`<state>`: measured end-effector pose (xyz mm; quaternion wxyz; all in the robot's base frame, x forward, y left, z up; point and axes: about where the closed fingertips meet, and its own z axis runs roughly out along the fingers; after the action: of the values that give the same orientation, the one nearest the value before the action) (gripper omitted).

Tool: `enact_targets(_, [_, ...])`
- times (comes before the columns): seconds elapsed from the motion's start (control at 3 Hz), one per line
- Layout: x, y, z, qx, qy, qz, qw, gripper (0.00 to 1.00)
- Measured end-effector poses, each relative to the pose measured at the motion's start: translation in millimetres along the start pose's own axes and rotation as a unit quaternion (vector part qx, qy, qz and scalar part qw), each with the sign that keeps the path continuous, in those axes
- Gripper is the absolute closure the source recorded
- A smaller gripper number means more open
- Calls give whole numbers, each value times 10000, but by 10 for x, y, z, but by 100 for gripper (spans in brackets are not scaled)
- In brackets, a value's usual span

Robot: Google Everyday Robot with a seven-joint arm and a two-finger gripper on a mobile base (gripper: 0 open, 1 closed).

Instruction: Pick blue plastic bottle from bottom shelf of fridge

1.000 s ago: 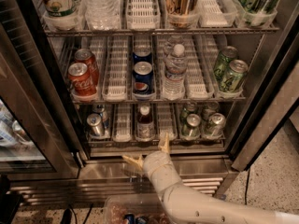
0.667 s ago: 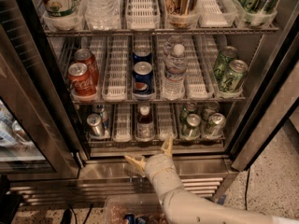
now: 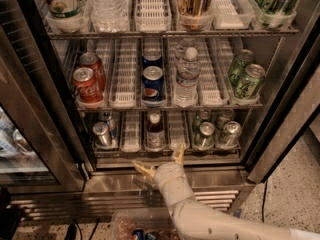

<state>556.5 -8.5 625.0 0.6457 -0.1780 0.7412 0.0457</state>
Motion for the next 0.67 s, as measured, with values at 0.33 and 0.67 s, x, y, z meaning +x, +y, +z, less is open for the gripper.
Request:
enact_targets(0.33, [-25, -41, 199, 212, -178, 18, 9996, 0])
enact_targets(0.67, [-42, -59, 372, 347, -310, 15, 9989, 2])
